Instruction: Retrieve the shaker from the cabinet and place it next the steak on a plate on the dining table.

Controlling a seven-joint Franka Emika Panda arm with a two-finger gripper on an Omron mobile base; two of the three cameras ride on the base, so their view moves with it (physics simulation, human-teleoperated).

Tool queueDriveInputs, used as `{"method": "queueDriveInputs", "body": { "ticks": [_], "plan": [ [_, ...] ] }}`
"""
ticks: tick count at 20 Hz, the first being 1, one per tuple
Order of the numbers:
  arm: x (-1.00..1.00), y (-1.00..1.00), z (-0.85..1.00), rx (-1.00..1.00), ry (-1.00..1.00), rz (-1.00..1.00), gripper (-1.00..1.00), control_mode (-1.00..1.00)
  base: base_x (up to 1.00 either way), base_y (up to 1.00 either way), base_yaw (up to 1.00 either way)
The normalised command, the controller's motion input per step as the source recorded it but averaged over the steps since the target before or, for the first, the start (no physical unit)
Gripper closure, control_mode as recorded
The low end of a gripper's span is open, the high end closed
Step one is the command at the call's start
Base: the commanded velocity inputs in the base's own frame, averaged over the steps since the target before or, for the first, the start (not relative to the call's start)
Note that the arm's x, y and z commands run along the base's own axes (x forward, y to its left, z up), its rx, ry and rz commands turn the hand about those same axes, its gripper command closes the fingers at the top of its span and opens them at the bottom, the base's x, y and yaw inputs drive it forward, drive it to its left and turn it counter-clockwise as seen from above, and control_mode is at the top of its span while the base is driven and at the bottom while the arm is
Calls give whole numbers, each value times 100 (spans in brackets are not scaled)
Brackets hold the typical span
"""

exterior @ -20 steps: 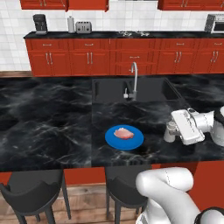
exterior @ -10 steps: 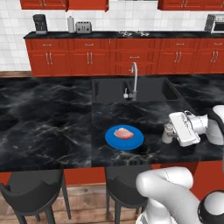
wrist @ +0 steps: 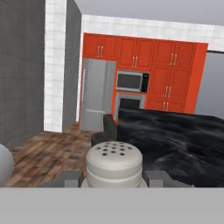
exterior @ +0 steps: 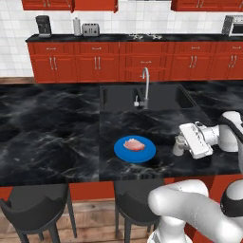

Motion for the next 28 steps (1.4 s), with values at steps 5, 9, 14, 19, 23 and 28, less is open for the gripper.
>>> {"method": "queueDriveInputs", "body": {
  "ticks": [5,9,14,19,23,28],
  "plan": [
    [28,0,-24,12,0,1,100,-100,0,0,0],
    [34,0,-21,10,0,0,100,-100,0,0,0],
    [40,0,-4,0,0,0,100,-100,0,0,0],
    [22,0,0,0,0,0,100,-100,0,0,0],
    [10,-1,-9,0,0,0,100,-100,0,0,0],
    [1,0,-19,0,0,0,100,-100,0,0,0]
  ]
}}
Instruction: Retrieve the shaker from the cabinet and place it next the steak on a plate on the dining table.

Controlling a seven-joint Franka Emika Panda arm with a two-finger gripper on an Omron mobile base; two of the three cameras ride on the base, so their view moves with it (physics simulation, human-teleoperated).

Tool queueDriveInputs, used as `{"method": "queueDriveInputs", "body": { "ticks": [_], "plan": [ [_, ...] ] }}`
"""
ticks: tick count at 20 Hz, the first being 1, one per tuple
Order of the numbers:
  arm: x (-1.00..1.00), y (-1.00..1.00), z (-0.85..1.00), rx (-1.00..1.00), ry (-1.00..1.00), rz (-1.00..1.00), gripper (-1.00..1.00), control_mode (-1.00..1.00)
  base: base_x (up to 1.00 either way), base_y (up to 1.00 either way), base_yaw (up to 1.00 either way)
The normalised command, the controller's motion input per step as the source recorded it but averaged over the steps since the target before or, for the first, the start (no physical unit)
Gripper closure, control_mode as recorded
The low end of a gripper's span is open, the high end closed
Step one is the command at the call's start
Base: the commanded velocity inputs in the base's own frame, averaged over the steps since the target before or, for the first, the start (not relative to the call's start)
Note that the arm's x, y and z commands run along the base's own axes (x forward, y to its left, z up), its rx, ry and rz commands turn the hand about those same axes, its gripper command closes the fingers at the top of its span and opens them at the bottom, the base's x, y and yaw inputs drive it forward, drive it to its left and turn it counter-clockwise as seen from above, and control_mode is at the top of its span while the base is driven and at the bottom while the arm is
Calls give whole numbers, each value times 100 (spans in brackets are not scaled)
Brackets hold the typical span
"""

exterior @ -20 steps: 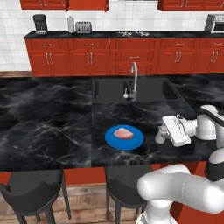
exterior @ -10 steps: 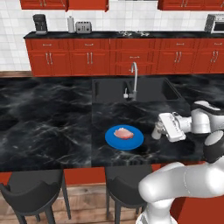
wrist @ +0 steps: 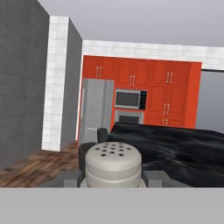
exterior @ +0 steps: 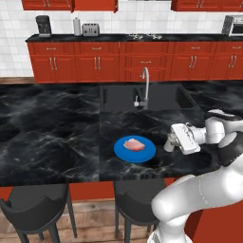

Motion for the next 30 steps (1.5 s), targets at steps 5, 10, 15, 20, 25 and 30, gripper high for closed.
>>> {"method": "queueDriveInputs", "body": {
  "ticks": [5,10,15,20,25,30],
  "plan": [
    [0,0,-20,0,0,0,100,-100,0,0,0],
    [5,0,-23,0,0,0,100,-100,0,0,0],
    [15,0,-17,-1,0,0,100,-100,0,0,0],
    [22,0,-16,-1,0,0,100,-100,0,0,0],
    [29,0,-11,0,0,0,100,-100,0,0,0],
    [19,0,-4,0,-5,0,100,-100,0,0,0]
  ]
}}
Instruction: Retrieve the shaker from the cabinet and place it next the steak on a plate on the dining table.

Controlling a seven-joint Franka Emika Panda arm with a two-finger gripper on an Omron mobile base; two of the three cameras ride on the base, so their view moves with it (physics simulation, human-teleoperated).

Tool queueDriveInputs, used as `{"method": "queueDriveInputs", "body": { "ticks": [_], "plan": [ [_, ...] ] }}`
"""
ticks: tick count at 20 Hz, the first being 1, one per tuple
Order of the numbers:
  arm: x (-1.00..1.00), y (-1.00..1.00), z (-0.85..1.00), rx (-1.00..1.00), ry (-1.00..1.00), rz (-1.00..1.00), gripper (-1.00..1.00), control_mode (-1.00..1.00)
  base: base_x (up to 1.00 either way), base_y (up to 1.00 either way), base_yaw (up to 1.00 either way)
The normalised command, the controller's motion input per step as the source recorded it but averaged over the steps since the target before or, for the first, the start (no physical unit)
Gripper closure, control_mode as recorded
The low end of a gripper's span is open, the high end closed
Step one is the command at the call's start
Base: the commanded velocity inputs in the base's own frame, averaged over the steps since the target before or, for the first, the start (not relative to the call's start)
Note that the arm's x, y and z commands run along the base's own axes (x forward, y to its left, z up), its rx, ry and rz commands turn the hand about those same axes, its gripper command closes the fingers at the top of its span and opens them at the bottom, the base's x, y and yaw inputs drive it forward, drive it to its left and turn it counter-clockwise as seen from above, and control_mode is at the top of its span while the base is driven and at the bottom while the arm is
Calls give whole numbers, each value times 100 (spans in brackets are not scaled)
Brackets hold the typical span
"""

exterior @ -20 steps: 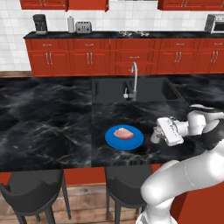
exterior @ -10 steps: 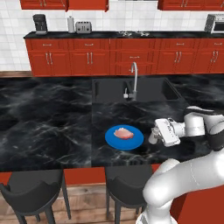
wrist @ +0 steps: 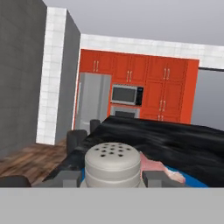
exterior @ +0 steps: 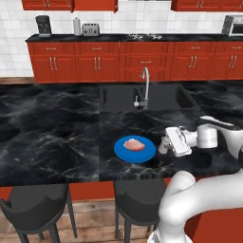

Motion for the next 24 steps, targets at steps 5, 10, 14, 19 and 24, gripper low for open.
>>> {"method": "queueDriveInputs", "body": {
  "ticks": [5,10,14,19,24],
  "plan": [
    [17,0,-11,0,-2,0,100,-100,0,0,0],
    [18,0,-18,-1,0,0,100,-100,0,0,0],
    [15,0,-23,-3,0,0,100,-100,0,0,0],
    [19,0,-20,-3,0,0,100,-100,0,0,0],
    [24,-6,-19,-2,0,0,100,-100,0,0,0]
  ]
}}
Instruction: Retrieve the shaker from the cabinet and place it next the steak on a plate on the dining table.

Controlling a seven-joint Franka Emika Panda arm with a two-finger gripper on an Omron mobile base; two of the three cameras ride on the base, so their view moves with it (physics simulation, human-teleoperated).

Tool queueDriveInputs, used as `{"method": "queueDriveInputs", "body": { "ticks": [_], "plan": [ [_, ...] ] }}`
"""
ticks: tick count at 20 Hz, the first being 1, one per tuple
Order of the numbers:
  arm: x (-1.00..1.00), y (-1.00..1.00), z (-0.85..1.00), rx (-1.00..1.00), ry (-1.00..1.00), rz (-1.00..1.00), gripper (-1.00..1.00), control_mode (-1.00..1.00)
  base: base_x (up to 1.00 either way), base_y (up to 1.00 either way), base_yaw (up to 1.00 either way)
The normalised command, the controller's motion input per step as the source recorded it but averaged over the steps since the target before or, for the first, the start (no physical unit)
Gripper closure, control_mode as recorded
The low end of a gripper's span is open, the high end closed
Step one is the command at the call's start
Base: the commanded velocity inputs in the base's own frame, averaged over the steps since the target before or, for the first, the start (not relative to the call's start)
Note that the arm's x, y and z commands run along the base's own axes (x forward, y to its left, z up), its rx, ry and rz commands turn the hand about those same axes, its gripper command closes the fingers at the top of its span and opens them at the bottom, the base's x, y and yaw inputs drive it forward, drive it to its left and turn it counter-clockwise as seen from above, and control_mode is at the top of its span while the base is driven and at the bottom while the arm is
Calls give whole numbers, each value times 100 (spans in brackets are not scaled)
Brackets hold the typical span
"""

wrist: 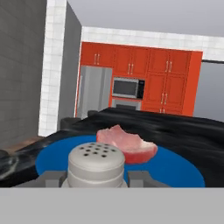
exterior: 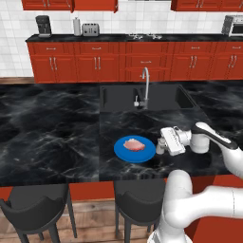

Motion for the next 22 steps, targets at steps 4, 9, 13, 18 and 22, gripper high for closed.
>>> {"method": "queueDriveInputs", "body": {
  "ticks": [4,9,13,18,22],
  "plan": [
    [21,-17,-20,0,0,0,100,-100,0,0,0],
    [0,-15,-11,0,0,0,-100,-100,0,0,0],
    [-1,-9,0,0,0,-1,-100,-100,0,0,0],
    [-4,-4,0,0,0,-3,-100,-100,0,0,0],
    [-14,-37,0,2,0,-1,-100,-100,0,0,0]
  ]
}}
